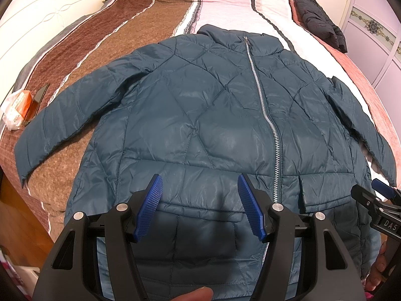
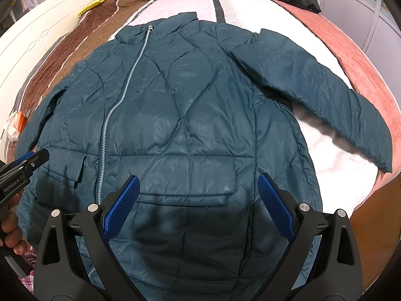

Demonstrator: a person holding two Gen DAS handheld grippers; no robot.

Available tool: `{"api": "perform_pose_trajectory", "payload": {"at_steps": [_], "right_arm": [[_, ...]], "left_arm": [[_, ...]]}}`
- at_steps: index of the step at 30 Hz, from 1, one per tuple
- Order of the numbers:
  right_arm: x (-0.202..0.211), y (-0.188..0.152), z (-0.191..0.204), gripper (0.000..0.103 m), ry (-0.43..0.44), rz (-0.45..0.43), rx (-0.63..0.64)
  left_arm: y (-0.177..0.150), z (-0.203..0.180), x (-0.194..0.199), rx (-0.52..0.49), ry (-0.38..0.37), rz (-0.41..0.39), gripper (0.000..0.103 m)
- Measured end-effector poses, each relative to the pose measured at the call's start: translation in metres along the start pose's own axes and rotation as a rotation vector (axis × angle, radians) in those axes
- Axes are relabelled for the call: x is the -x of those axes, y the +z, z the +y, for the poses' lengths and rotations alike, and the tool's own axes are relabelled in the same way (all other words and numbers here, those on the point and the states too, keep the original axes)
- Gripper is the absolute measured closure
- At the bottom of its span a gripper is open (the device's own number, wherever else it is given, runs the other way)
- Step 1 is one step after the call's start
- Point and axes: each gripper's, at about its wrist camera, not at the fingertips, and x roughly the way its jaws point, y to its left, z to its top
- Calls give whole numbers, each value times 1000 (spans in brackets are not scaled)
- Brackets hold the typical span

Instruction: Fold large clothes

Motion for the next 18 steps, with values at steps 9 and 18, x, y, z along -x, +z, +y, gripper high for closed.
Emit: {"api": "perform_pose_trajectory", "payload": {"at_steps": [9,18], "right_arm": [[0,0,0,9,1,3,-1],[0,0,-1,9,2,3,-2]], "left_arm": [[0,1,0,4,-7,1,41],[0,1,0,4,-7,3,41]]}}
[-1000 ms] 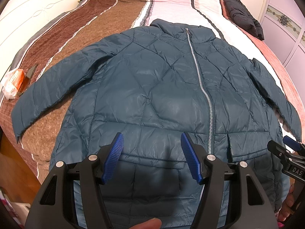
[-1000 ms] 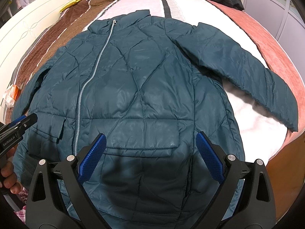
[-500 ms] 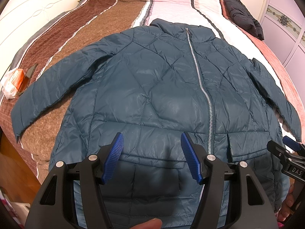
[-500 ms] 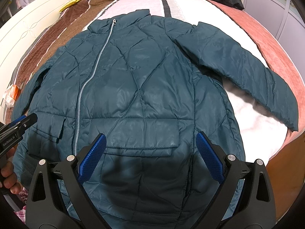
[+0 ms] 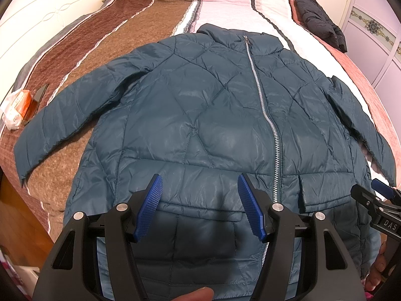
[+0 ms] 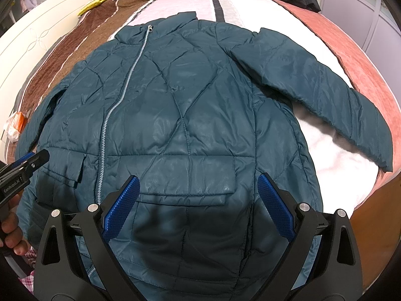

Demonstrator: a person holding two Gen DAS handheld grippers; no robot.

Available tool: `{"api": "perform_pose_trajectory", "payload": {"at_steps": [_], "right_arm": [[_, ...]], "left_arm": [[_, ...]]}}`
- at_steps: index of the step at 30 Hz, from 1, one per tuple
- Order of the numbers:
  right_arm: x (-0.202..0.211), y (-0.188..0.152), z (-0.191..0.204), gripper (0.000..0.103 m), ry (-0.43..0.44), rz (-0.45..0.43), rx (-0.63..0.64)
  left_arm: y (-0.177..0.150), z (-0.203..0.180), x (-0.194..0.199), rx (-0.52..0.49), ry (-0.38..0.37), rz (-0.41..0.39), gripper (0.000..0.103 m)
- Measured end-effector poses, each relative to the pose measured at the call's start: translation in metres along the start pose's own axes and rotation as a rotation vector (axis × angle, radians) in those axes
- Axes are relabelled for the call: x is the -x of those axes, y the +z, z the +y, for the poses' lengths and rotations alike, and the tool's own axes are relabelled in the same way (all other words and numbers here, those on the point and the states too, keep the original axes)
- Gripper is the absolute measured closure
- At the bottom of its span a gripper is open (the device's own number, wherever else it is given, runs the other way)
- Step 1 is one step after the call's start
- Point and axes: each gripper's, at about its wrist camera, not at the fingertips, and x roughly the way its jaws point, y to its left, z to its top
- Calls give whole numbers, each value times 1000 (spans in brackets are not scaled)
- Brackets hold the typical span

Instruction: Fold large clothes

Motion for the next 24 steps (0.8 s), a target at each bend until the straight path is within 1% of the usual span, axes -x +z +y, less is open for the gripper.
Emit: {"api": "perform_pose_trajectory", "payload": {"at_steps": [14,19,24], "right_arm": [[-1,0,-14,9,0,-3,-52],[1,2,-29,9,-8,-14,-114],[5,5,-56,9,-20,-31,-198]], "left_arm": [[-7,-4,-3,-5,2,7,41],[-6,-6,-4,-11,1,20,41],[-4,-13,-8,-43,-8,42,41]]}}
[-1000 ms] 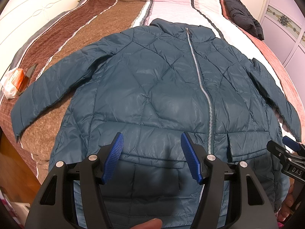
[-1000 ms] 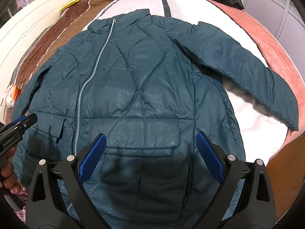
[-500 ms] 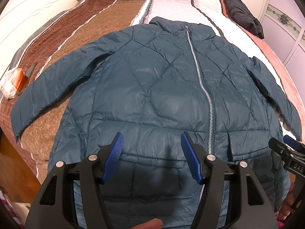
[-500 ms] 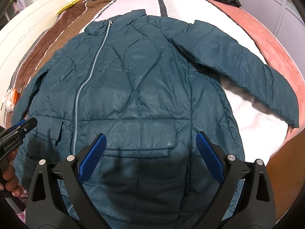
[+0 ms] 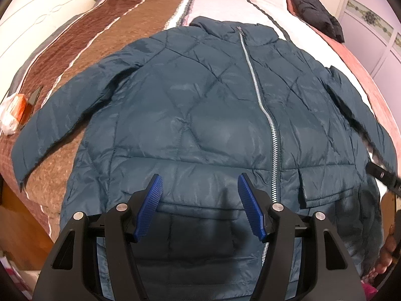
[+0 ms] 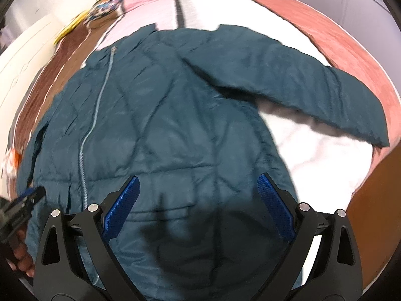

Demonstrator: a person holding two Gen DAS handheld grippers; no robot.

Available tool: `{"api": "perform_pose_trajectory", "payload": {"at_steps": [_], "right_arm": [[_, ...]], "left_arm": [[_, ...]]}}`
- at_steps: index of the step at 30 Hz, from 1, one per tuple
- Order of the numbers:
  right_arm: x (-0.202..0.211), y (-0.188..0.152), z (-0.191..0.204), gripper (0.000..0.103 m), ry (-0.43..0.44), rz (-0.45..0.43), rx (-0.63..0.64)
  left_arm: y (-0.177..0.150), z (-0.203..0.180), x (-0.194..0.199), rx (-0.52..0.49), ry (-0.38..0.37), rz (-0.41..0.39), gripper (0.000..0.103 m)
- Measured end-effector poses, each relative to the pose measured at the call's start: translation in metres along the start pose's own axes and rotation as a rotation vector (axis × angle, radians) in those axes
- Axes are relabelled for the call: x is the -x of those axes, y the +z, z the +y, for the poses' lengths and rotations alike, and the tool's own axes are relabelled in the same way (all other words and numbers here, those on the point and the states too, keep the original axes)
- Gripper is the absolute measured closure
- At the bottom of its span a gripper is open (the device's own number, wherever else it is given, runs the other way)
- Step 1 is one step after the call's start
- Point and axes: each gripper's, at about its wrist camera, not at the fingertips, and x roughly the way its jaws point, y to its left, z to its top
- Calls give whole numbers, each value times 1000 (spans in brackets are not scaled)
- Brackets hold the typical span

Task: Fold large clothes
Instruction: 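Grasp the sleeve with the right tool and fold it across the jacket front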

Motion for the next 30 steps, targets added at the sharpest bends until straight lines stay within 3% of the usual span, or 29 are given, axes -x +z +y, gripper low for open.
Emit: {"api": "perform_pose_trajectory", "payload": {"at_steps": [8,18,26,30], "right_arm": [[9,13,-53,9,-19,-47,-142],[22,29,-157,11,-39,-117,-451],[10,23,-230,19,146,-92,-796],[8,28,-247,24,157,-112,-852]], "left_arm": [[8,-24,5,-107,-29,-18,41],[21,-39,3,-151,-46,-17,41],[23,-33,0,-139,-35,-8,41],[23,-29,0,-131,-31,-8,41]]}}
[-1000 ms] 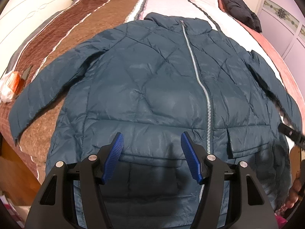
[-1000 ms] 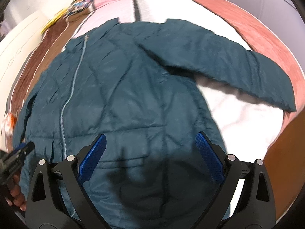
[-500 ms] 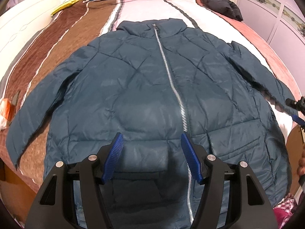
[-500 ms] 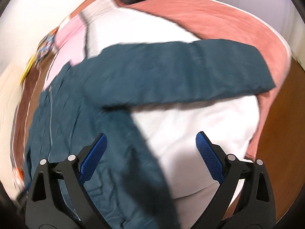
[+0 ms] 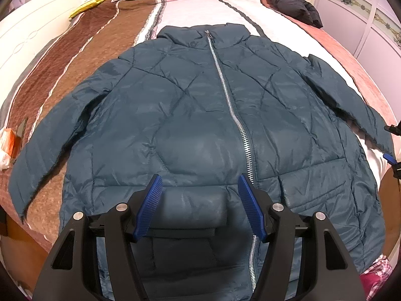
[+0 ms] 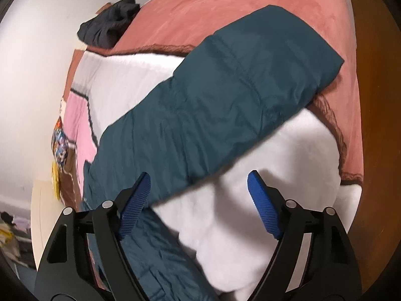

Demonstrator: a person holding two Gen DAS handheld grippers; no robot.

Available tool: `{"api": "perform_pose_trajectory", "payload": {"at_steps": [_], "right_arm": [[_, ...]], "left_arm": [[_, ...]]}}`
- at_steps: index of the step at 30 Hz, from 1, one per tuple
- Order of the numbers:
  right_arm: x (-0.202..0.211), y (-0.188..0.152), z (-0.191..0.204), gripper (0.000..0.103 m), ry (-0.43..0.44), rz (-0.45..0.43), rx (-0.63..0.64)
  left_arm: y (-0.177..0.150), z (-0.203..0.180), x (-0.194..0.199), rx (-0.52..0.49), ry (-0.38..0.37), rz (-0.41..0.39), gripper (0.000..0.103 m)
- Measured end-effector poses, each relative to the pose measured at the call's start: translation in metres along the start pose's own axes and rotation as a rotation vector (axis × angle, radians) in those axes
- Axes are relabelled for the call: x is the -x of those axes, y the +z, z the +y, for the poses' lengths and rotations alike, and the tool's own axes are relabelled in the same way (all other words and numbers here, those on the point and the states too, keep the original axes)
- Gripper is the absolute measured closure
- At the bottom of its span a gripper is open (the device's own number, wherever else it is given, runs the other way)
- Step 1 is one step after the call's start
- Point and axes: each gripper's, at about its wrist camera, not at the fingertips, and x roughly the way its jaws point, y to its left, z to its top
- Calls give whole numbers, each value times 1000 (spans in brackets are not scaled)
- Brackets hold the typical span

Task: Fold large clothes
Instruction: 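Grasp the sleeve with the right tool and fold it across the jacket front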

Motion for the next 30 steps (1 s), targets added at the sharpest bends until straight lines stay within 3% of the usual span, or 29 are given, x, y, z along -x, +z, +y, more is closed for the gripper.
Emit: {"api": "perform_pose_trajectory", "payload": {"at_steps": [7,10,12,14,18,23,30], "right_arm": [[-19,18,-17,27,-16,-10,-118],[-23,26,-28,41,-13,-33,-184],[-20,31,-28,65,-34,-60,-178],[-15,33,-23,82,-52,-84,-140],[7,35,8,93,-88,-180,17],[33,27,76,95,-95,-306,269],[50,-32,195,96,20,-380,679]], "left_arm": [[-1,11,-1,28,9,7,41],[-2,15,-1,38,14,6,41],[-4,19,0,48,15,5,41],[-5,23,-1,63,16,9,41],[-6,28,-2,81,8,15,41],[-6,30,2,86,-1,-2,41],[-8,48,6,148,-4,-13,41]]}}
